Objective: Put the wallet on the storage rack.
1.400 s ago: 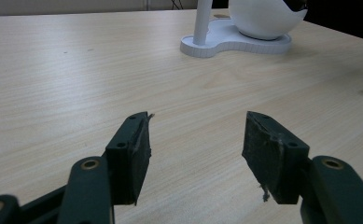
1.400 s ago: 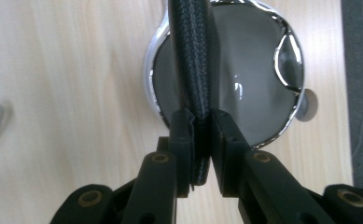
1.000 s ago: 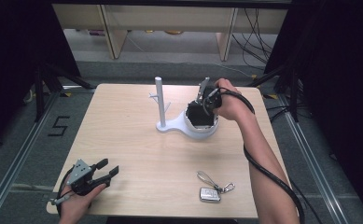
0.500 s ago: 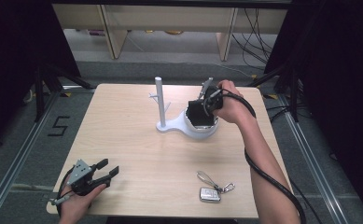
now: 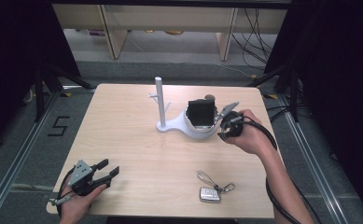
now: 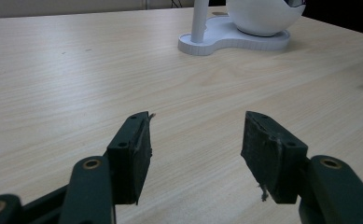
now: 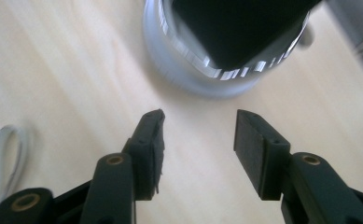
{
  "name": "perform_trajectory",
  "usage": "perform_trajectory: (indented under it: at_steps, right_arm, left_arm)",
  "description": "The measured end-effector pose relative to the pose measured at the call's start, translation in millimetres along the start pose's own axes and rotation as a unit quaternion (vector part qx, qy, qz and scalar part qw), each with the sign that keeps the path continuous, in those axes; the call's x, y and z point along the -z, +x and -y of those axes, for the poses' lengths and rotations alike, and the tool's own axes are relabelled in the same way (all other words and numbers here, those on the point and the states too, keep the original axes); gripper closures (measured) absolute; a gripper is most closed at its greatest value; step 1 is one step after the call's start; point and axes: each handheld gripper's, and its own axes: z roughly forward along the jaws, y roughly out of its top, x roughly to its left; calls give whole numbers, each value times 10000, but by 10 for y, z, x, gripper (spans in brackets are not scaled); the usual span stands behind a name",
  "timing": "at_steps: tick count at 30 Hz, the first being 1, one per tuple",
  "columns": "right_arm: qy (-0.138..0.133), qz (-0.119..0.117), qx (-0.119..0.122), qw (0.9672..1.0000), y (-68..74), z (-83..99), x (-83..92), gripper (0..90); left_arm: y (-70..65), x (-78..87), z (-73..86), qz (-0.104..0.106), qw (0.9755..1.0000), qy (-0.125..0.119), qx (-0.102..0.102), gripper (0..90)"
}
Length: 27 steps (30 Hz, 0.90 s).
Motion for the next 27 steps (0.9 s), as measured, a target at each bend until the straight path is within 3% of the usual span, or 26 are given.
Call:
perform_trajectory:
  at_steps: [3,6,9,10,14,20,27]
  right_arm:
    - [49,-210,-390,9990,71,257,-18,610]
    - [162,-296,-598,9976,178,558,-21,665]
    - [217,-350,-663,9969,249,674,-15,689]
    - [199,-380,-537,9976,264,724,-17,697]
    - [319,-554,-429,9970,392,884,1,712]
    - [485,-728,-429,9952,549,1040,61,785]
    - [536,-779,-597,9937,665,1106,125,785]
  left_arm:
    - [-33,-13,-29,50,10000,-33,-76,421]
    - [-75,-26,-76,123,9999,-73,-87,435]
    - [-112,-59,-102,229,9996,-158,-28,431]
    - [-127,-56,-113,227,9997,-129,1,421]
    - [-168,-77,-129,423,9987,-268,8,416]
    - [-194,-78,-103,404,9990,-111,-133,430]
    - [-185,-90,-82,396,9991,-35,-156,441]
